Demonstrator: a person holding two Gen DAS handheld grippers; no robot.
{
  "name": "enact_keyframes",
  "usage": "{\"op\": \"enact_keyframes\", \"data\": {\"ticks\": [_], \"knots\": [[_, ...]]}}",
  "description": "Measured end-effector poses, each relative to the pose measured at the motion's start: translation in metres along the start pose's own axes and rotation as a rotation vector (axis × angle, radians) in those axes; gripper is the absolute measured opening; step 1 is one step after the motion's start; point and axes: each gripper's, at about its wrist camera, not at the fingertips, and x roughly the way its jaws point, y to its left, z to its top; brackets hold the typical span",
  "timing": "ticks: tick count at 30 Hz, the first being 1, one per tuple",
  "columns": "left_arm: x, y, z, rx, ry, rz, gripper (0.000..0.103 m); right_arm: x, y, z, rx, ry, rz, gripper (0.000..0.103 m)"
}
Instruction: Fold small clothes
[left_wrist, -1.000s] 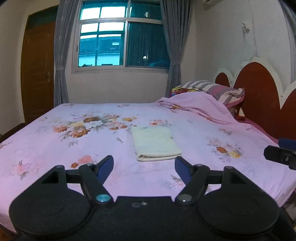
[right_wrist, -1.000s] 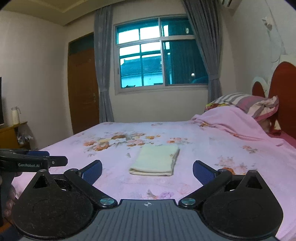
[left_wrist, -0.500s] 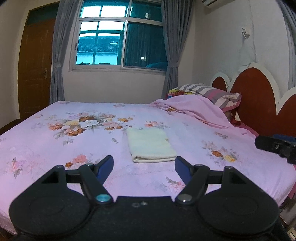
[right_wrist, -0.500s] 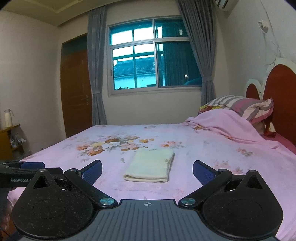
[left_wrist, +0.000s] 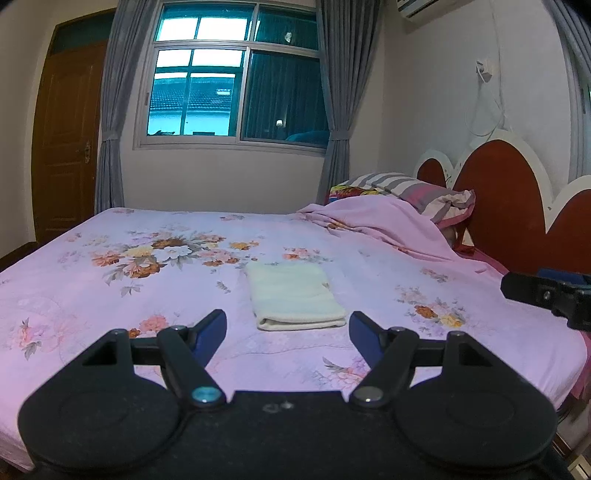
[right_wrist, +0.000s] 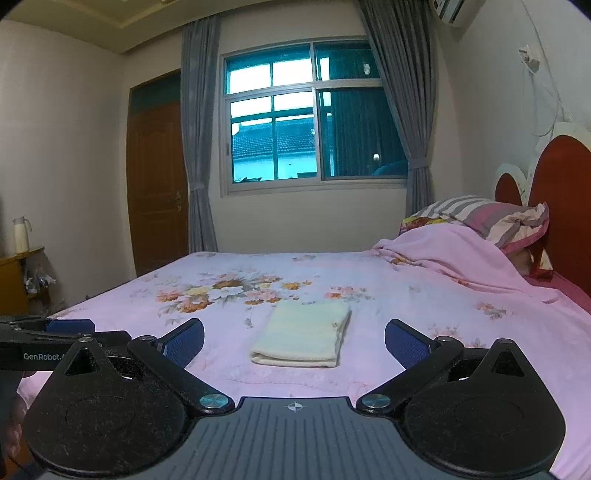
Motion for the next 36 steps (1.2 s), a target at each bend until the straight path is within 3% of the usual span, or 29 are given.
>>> {"op": "enact_keyframes", "data": {"ticks": [36], "knots": [[-0.0019,0.0033,0.0021,-0.006,-0.008,-0.003,0.073,0.0008,-0.0030,0.0022,-0.010,-0.008,0.009,0.103]]}}
